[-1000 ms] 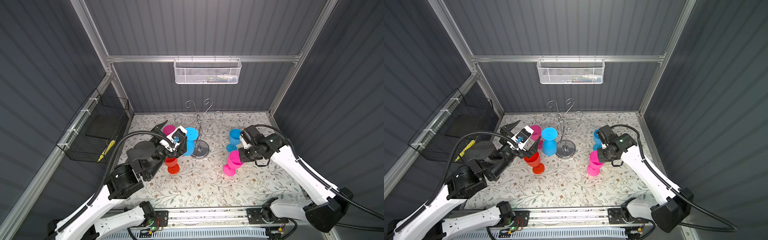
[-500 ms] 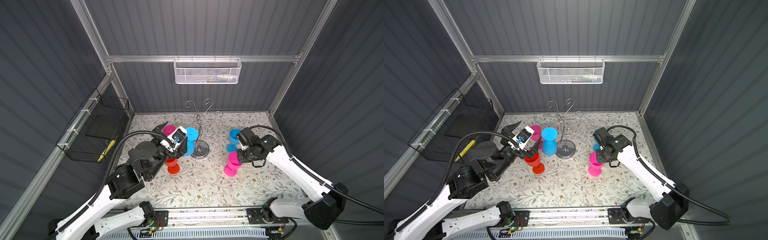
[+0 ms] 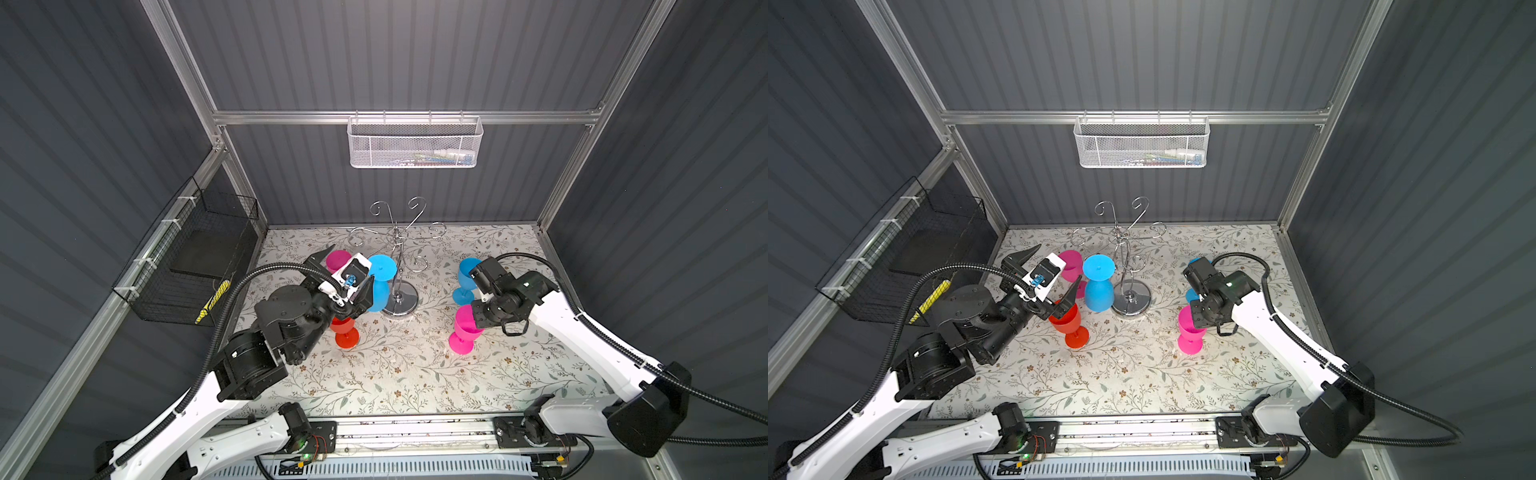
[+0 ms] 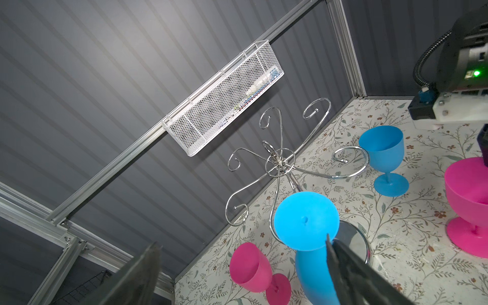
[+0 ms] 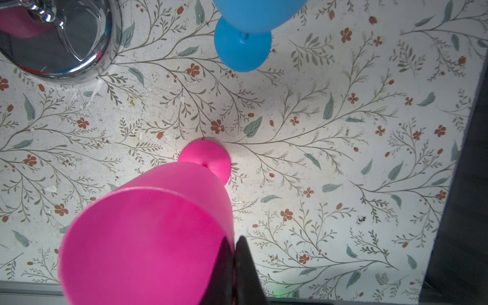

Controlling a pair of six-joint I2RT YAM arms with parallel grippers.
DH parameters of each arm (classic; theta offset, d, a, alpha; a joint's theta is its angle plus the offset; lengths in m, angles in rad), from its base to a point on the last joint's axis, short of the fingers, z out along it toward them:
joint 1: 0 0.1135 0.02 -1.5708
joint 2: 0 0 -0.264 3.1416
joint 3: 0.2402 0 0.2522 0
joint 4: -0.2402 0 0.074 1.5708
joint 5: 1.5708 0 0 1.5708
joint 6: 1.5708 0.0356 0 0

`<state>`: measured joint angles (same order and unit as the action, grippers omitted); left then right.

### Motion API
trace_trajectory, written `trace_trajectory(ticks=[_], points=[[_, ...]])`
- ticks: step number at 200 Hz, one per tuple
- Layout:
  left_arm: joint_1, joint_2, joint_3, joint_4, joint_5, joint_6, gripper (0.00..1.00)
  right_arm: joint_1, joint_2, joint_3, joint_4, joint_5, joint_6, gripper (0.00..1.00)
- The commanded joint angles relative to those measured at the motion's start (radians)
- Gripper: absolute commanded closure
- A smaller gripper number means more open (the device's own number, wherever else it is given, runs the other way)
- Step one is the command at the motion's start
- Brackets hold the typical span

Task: Take the wine glass off the wine glass rack
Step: Place the wine glass at the center of the table.

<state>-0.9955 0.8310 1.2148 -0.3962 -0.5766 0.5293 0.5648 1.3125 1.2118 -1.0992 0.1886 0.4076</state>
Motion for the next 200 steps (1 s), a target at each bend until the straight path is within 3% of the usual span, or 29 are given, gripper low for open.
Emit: trace_trajectory(ticks=[1,94,157,200], points=[[-0.004,-0.016,-0.012,0.007,-0.002,-0.031,0.0,0.005,0.009,-0.011,-0.006,0.019,0.01,0.92],[-0.004,-0.044,-0.049,0.017,0.003,-0.12,0.0,0.007,0.016,-0.014,-0.004,0.021,0.006,0.85],[-0.003,-0.056,-0.062,-0.011,0.026,-0.282,0.0,0.005,0.01,0.027,-0.033,0.025,-0.011,0.63],[-0.004,-0.058,-0.048,-0.018,-0.032,-0.507,0.0,0.0,-0.036,0.084,-0.082,0.026,-0.005,0.47]])
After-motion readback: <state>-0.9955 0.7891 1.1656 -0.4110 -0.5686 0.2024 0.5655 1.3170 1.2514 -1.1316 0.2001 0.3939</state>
